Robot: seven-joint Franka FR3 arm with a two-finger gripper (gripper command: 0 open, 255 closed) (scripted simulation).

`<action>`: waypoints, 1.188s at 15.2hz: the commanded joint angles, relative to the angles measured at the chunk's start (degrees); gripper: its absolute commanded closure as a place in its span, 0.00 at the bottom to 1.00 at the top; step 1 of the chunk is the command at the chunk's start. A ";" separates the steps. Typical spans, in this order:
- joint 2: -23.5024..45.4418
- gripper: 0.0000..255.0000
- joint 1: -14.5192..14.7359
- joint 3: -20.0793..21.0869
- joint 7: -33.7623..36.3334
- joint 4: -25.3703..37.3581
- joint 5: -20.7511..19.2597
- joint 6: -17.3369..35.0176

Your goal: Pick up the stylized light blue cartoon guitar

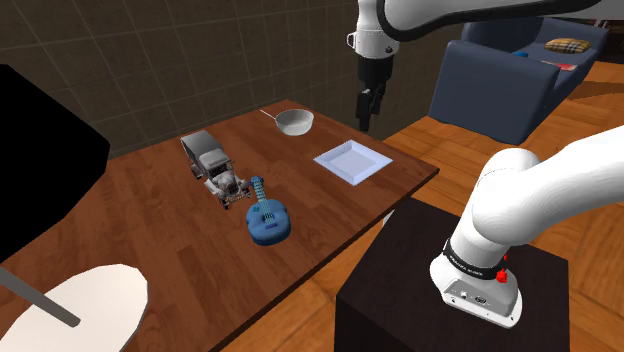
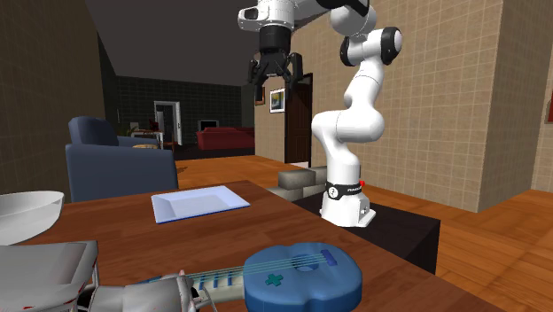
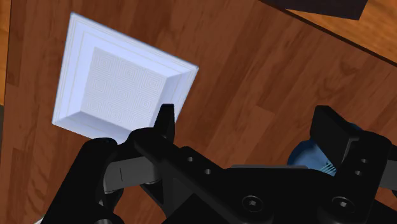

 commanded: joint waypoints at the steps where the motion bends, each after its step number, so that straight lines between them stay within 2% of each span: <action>1: 0.00 0.00 0.00 0.00 0.00 0.00 0.00 0.00; 10: 12.12 0.00 -0.57 11.56 21.42 -0.59 3.78 12.83; 14: 20.09 0.00 -1.60 16.28 31.25 2.08 3.20 17.92; 18: 29.20 0.00 -2.88 20.39 41.61 6.44 0.54 21.97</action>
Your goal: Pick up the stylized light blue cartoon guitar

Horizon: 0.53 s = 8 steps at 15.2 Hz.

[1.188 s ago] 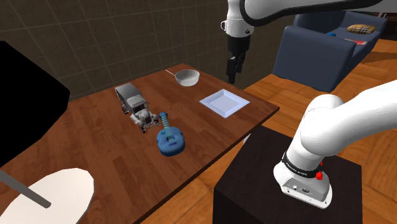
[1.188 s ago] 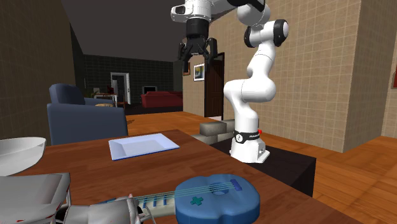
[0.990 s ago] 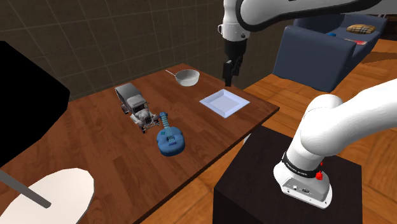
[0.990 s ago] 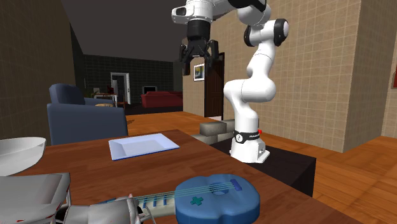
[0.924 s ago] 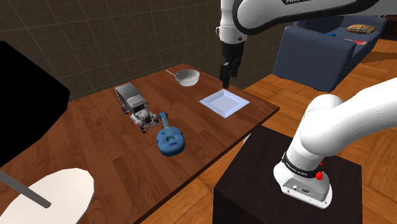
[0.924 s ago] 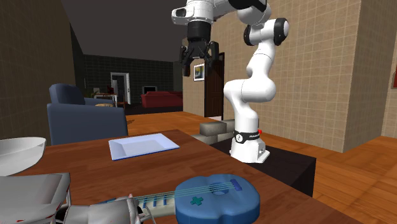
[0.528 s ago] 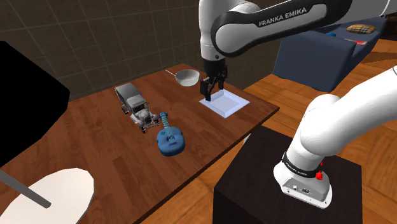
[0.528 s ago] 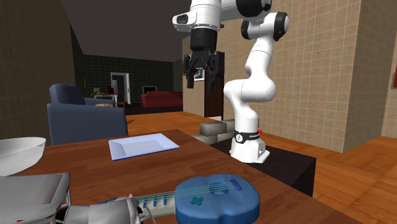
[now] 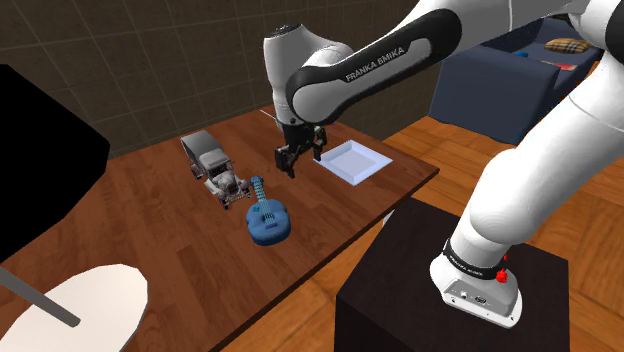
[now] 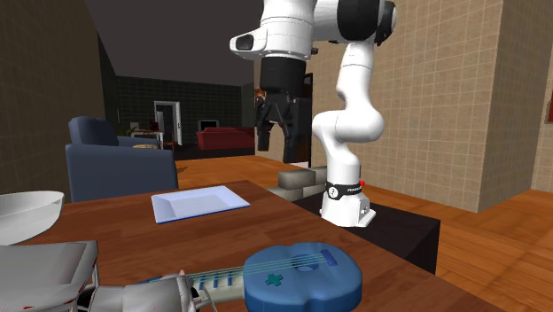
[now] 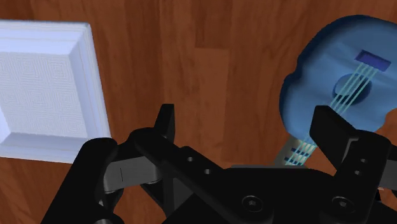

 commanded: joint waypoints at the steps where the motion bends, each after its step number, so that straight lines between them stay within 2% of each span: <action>1: 4.64 0.00 -0.58 1.83 5.55 2.36 -1.72 1.81; 4: 12.18 0.00 -1.02 3.79 13.72 7.00 -5.46 3.54; 8: 22.56 0.00 -0.20 4.54 24.24 14.56 -11.24 4.26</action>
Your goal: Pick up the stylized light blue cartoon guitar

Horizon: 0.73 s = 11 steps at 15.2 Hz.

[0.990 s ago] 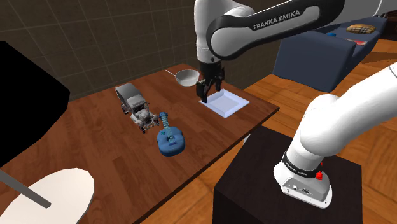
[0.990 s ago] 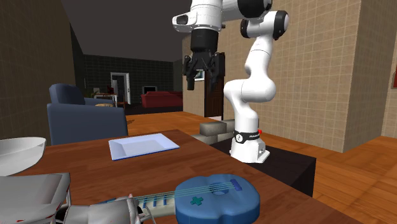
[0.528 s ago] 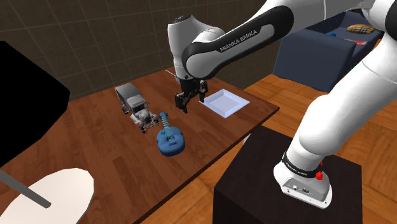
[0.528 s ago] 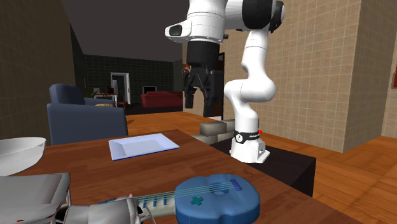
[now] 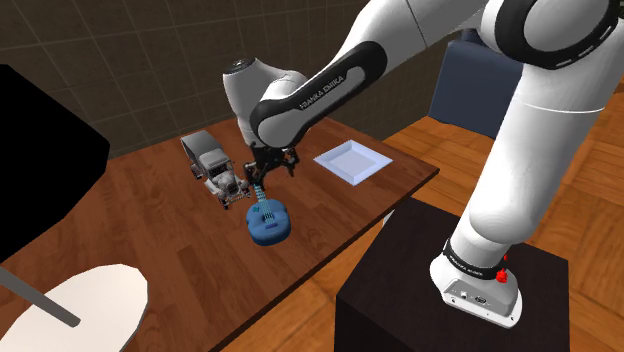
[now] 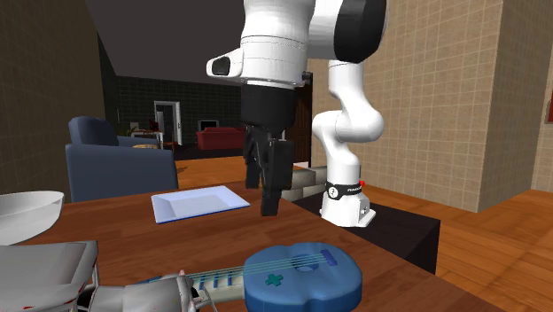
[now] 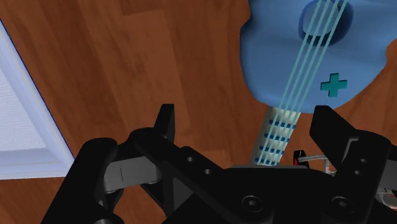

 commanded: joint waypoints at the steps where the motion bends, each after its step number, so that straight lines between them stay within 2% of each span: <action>1: 5.94 0.00 0.73 0.03 5.58 4.40 -3.27 0.33; 5: 15.85 0.00 3.32 -1.55 13.80 13.56 -7.85 -0.77; 11: 18.37 0.00 3.83 -2.33 15.26 12.22 -9.44 2.76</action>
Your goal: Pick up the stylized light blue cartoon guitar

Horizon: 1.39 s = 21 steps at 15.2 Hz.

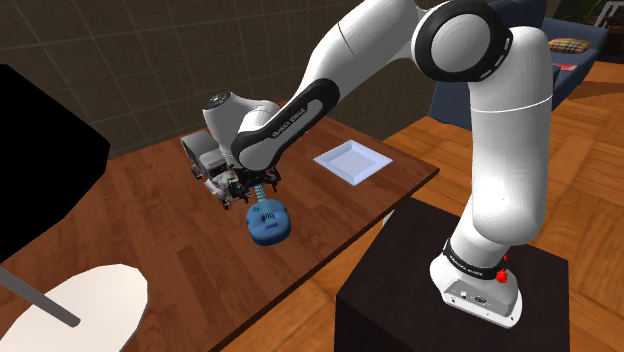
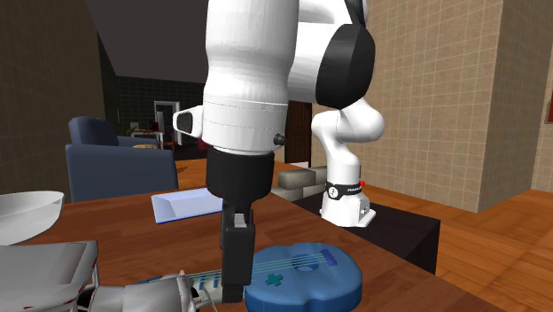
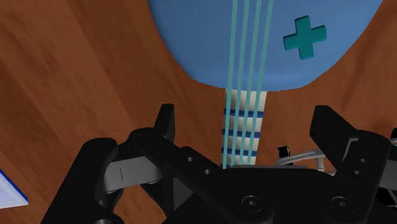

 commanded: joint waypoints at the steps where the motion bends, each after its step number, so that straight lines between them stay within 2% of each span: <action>1: 0.93 0.00 0.25 -0.21 0.66 -0.33 -0.59 1.13; 3: 1.19 0.00 0.30 -0.29 0.81 -0.43 -0.76 1.46; 4: 1.14 1.00 0.37 -0.25 0.92 -0.46 -0.75 1.43; 13: 1.19 1.00 0.30 -0.29 0.81 -0.42 -0.76 1.46; 21: -2.22 1.00 -0.26 0.62 -1.17 1.29 1.44 -3.22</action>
